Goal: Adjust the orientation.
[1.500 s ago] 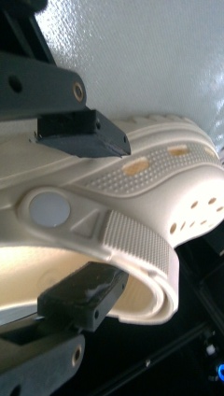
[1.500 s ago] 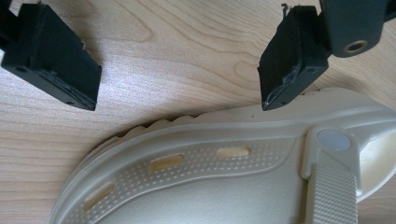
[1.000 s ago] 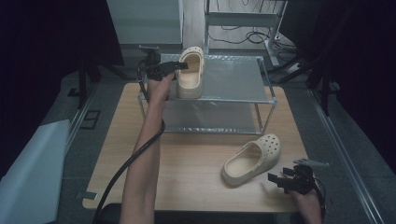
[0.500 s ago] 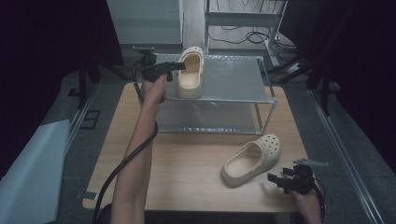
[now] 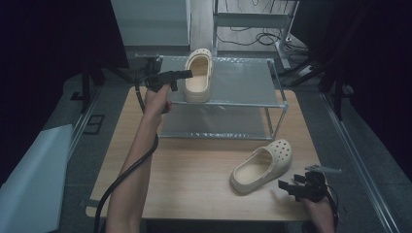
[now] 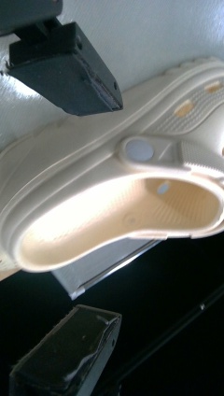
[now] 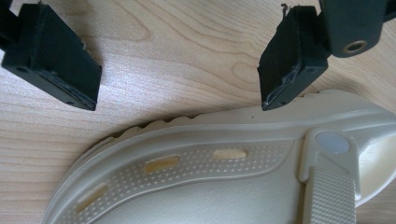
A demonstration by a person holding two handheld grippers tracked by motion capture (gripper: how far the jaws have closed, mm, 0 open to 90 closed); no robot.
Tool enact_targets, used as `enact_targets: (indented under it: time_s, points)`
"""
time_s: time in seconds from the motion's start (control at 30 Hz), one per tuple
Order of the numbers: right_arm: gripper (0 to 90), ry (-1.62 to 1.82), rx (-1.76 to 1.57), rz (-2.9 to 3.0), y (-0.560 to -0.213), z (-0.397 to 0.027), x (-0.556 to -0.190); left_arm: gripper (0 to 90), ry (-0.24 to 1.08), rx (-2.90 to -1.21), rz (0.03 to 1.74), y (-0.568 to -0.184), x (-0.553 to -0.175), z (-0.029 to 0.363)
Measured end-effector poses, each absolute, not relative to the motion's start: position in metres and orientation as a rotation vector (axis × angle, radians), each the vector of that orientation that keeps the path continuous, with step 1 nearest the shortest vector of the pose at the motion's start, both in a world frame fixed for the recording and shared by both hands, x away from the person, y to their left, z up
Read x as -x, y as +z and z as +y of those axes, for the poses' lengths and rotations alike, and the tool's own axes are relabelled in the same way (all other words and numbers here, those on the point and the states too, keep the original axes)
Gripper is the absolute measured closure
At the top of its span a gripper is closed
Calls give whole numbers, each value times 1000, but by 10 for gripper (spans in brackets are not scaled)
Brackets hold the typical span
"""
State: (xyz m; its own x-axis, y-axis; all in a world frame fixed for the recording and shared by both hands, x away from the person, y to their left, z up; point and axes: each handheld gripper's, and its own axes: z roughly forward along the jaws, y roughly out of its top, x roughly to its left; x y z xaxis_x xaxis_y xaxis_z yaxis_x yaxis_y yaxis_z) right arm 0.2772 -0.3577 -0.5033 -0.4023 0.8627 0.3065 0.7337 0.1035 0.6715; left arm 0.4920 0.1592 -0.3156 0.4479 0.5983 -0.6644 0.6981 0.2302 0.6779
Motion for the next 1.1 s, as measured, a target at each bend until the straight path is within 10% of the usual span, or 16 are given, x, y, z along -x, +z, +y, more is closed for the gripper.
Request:
enact_targets:
  time_s: [1.1]
  points:
    - [92,1191,-1619,2194,-503,-357,-277,0,-107,-1579,1076,-335,-423,146]
